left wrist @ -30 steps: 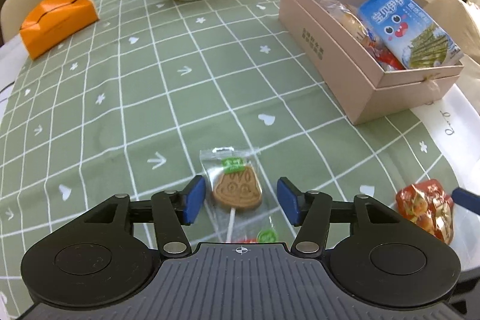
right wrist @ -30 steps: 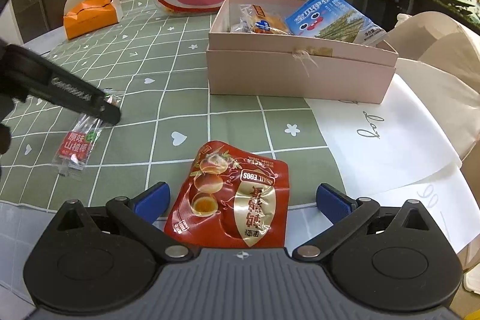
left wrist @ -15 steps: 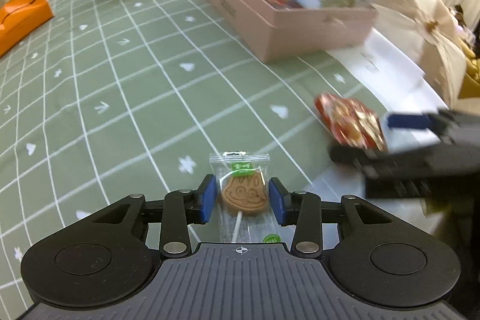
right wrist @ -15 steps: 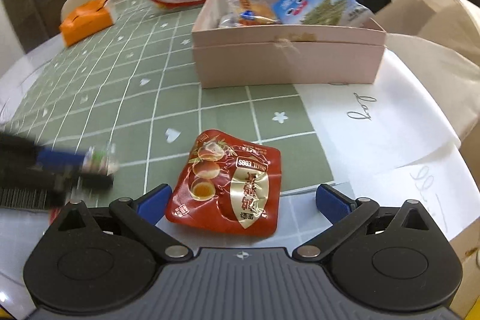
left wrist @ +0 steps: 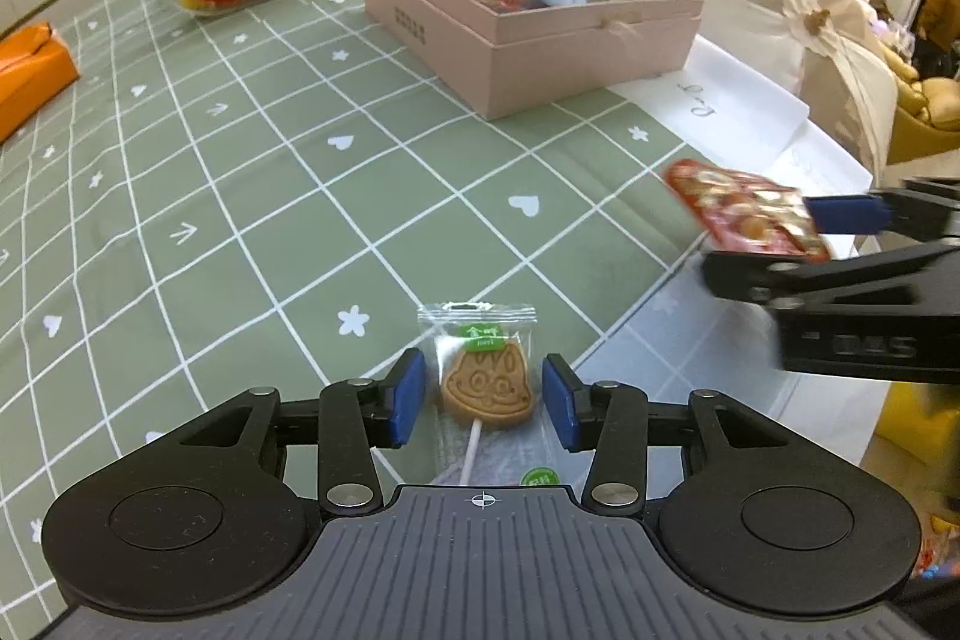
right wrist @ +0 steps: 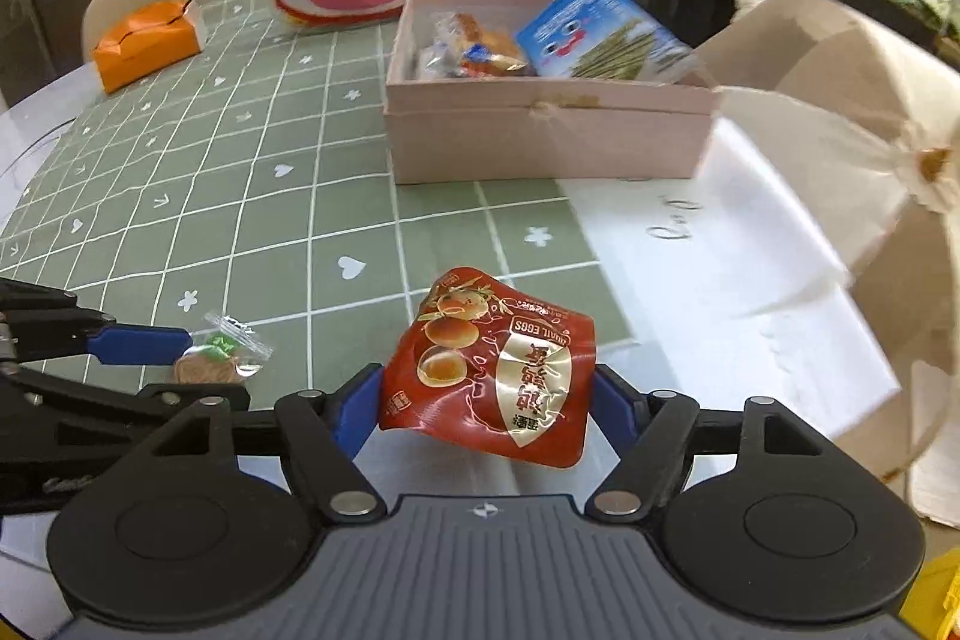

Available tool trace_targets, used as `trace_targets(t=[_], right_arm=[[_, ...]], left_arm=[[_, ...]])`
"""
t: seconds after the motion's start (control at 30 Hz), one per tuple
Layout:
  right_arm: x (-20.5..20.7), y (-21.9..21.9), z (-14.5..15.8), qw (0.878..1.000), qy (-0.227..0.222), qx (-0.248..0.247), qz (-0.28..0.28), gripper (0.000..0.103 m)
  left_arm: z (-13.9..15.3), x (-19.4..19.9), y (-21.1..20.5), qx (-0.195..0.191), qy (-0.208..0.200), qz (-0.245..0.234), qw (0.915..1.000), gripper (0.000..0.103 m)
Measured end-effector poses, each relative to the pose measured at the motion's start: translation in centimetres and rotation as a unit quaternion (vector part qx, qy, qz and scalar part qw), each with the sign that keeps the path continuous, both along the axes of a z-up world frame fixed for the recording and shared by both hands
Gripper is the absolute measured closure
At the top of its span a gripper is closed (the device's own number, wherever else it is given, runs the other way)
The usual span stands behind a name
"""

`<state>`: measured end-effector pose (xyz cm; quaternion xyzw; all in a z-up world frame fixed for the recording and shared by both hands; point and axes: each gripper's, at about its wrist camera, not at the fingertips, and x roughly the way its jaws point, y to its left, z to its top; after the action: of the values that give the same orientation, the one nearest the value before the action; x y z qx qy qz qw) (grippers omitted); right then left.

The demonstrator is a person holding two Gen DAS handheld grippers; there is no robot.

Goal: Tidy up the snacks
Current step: 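Carry the lollipop packet and red pastry bag into the pink box and release both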

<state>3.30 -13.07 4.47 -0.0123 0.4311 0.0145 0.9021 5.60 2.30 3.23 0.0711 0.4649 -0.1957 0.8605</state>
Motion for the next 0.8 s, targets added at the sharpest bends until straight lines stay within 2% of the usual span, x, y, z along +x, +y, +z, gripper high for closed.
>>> trace_targets(t=[0.07,0.17,0.23,0.33,0.47,0.53,0.6,0.67,0.73,0.8], right_arm=[[-1.0,-0.4,0.9,1.0,-0.003,-0.005,-0.013,0.03],[-2.0,-1.1,2.8,1.0,-0.022,-0.013,-0.013,0.03],[-2.0,-1.8,4.4,0.999,-0.041,-0.021,-0.001,0.03],[-0.9,-3.0,6.9,0.996,-0.078,-0.033,0.02,0.03],[3.1,-5.3,10.4,0.988,-0.139,-0.048,0.046,0.03],[5.9,-6.8,11.7,0.984,-0.159,-0.048,0.064,0.03],[8.8,-8.2,12.8,0.981,-0.168,-0.041,0.082,0.03],[11.7,-9.7,13.7,0.979,-0.172,-0.03,0.107,0.03],[14.6,-10.9,14.0,0.977,-0.17,-0.027,0.128,0.03],[16.9,-11.6,13.8,0.975,-0.165,-0.024,0.145,0.03]], left_arm=[[0.0,-0.3,0.0,-0.006,-0.004,0.0,1.0,0.061],[0.5,-0.7,0.0,-0.063,0.013,-0.02,0.9977,0.061],[1.7,-1.1,-0.3,-0.077,-0.007,-0.021,0.9968,0.061],[5.1,-0.4,-0.4,-0.118,-0.055,-0.014,0.9914,0.061],[10.0,3.6,-1.2,-0.16,-0.117,0.019,0.9799,0.061],[11.3,6.1,-2.1,-0.177,-0.13,0.039,0.9748,0.061],[11.9,8.8,-3.5,-0.178,-0.145,0.065,0.9711,0.061],[11.7,10.7,-4.8,-0.176,-0.147,0.092,0.9689,0.061],[11.1,12.7,-5.8,-0.187,-0.124,0.124,0.9665,0.061],[10.3,14.3,-7.1,-0.185,-0.115,0.134,0.9667,0.061]])
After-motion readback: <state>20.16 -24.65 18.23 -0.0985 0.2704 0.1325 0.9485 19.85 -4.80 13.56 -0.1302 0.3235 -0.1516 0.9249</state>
